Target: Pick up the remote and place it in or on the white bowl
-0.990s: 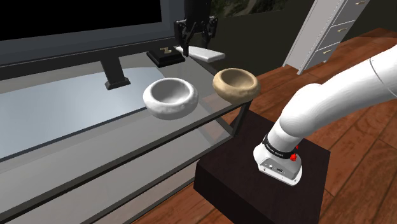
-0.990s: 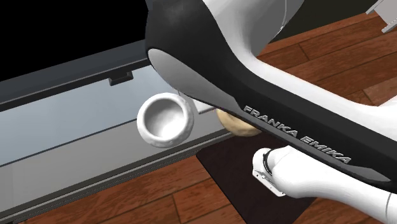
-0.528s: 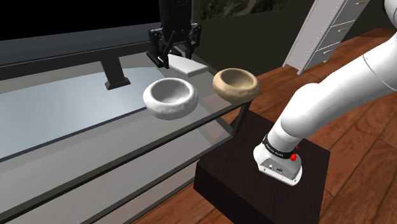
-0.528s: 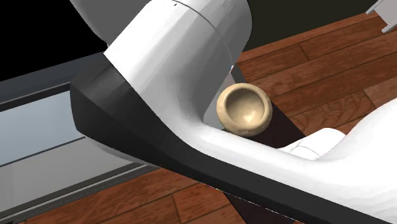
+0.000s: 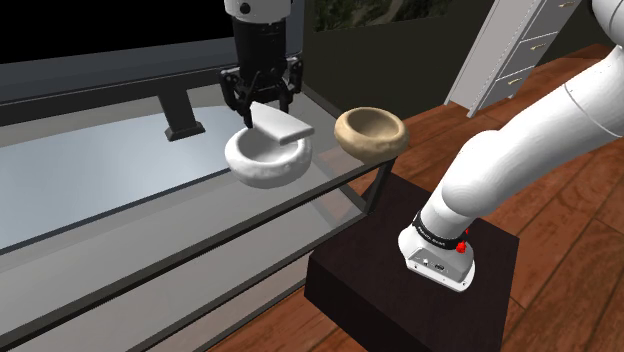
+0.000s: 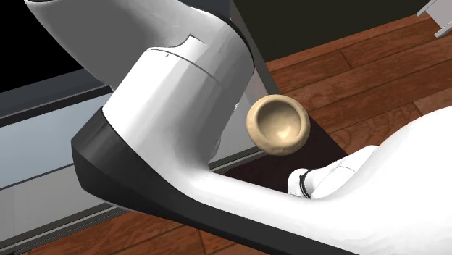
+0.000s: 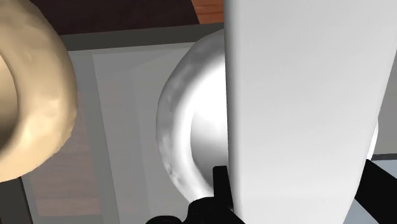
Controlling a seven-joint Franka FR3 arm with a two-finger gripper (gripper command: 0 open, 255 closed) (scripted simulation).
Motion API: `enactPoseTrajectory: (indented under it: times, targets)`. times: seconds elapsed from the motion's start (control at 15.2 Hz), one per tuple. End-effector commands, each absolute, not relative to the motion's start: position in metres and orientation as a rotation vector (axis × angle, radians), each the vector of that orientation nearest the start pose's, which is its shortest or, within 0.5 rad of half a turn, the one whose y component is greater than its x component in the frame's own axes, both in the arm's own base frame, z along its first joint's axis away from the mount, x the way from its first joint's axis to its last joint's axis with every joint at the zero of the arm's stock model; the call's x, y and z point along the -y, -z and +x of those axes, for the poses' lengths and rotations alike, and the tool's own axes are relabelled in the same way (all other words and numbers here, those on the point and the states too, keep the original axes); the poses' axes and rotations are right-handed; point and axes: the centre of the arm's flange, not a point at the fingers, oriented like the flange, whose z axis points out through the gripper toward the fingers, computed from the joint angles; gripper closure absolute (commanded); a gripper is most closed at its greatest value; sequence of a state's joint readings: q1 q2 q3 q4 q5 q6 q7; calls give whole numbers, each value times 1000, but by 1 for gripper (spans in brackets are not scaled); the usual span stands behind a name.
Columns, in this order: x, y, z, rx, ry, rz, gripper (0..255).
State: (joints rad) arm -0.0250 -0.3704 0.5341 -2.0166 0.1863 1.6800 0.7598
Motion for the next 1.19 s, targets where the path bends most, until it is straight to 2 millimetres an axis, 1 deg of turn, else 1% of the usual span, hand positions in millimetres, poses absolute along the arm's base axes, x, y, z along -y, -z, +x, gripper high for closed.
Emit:
enactPoseTrajectory:
  times: [0.0,0.33,0.4,0.92,0.99,1.12]
  targets:
    - [-268,-569,374,-477,-14,-3112,255]
    - [-268,-543,374,-477,-14,-3112,255]
    - [-268,-534,374,-477,-14,-3112,255]
    - [-268,-534,374,-477,-14,-3112,255]
    - [-268,-534,374,-477,-14,-3112,0]
    - [-268,-534,374,-477,-14,-3112,0]
